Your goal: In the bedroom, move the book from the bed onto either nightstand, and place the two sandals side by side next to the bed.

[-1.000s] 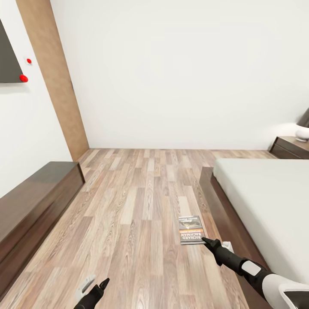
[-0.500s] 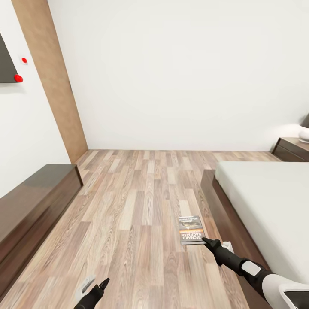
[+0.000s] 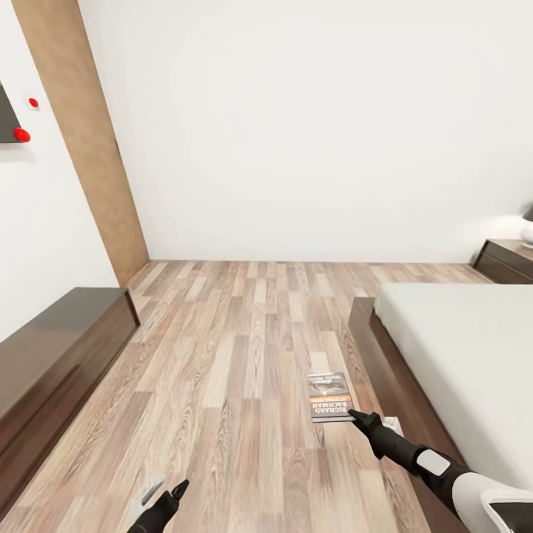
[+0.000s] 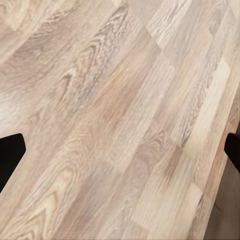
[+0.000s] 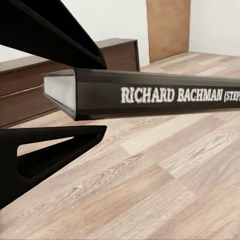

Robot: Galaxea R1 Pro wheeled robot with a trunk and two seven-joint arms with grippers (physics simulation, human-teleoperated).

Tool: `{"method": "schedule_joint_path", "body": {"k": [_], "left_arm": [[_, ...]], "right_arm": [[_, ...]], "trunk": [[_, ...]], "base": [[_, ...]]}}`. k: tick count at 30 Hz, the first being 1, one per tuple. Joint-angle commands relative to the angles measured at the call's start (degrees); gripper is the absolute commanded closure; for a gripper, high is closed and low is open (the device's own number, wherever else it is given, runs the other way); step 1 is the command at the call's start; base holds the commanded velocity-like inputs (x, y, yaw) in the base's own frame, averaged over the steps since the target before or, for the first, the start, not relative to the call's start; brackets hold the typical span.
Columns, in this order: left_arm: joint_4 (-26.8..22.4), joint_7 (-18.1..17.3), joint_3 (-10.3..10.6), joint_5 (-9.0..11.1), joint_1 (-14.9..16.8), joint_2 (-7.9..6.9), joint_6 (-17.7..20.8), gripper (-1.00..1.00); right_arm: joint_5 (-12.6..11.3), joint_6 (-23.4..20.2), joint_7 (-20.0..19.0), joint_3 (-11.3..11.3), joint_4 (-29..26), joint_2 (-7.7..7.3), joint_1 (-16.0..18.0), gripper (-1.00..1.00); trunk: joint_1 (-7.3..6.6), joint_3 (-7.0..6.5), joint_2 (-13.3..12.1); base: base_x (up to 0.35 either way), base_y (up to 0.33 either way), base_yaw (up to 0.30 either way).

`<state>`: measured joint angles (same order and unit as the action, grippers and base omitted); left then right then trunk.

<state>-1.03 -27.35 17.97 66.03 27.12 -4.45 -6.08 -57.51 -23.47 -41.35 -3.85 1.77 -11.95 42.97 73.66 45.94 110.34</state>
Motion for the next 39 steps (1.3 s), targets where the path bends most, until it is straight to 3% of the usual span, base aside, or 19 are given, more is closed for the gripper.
{"method": "schedule_joint_path", "body": {"k": [1,39], "left_arm": [[0.06,-0.16,0.50,0.32,0.04,-0.01,-0.25,-1.00],[0.06,-0.15,0.49,0.32,0.04,-0.03,-0.25,-1.00]], "right_arm": [[-0.76,-0.44,-0.29,-0.11,0.16,-0.01,0.10,1.00],[-0.76,-0.39,-0.70,-0.15,0.87,0.04,0.10,1.00]], "trunk": [[0.01,0.05,0.02],[0.01,0.05,0.02]], "base": [[0.163,0.000,0.000],[0.164,0.000,0.000]]}}
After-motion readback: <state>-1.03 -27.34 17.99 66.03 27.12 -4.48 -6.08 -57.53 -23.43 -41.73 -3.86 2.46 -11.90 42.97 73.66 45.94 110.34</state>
